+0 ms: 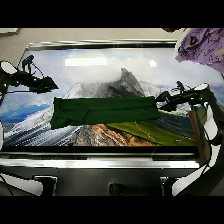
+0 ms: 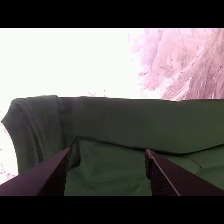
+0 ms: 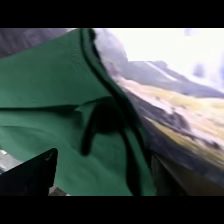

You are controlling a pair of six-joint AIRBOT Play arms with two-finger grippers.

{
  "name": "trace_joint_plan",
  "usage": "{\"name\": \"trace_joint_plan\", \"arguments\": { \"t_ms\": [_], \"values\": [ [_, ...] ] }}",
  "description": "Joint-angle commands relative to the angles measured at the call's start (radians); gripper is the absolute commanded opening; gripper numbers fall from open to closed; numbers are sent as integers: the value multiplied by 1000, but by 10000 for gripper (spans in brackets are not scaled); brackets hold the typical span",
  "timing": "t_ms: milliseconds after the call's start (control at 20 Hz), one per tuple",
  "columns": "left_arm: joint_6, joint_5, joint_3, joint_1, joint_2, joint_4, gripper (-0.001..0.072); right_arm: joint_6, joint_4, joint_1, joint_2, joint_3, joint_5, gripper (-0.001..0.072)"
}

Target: Fold the clothes and pants, and hang the long-sleeved shirts on hangers.

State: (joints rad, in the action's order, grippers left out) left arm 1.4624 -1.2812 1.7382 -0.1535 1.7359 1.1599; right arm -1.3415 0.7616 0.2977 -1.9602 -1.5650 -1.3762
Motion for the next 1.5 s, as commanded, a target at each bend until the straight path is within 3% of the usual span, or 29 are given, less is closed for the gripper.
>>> {"name": "trace_joint_plan", "arguments": {
  "t_ms": [0,100,150,200,250,300,400,700,850,1100,1450],
  "values": [
    [4,-3,1,-1,-1,-5,545,10,6,-46,-23,1,41,652],
    [4,-2,1,2,-1,-8,545,8,28,-78,-23,1,53,520],
    [4,-3,1,5,-1,-8,545,-11,53,-93,-23,0,62,423],
    [4,-3,1,11,-1,-10,541,-25,67,-103,-23,0,63,269],
    [4,-2,1,19,-1,-21,518,-36,69,-102,-18,0,62,132],
    [4,-2,1,31,0,-45,406,-43,72,-100,-4,0,61,27],
    [13,0,1,62,5,-98,18,-104,113,-95,44,-14,42,28],
    [157,85,1,297,67,-136,20,-364,444,-92,240,-164,-192,29],
    [174,174,1,443,113,-217,20,-463,532,-93,320,-244,-291,29],
    [209,341,4,650,195,-385,20,-554,568,-93,409,-346,-378,29],
    [215,559,4,829,305,-637,20,-594,555,-93,485,-360,-398,28]
  ]
}}
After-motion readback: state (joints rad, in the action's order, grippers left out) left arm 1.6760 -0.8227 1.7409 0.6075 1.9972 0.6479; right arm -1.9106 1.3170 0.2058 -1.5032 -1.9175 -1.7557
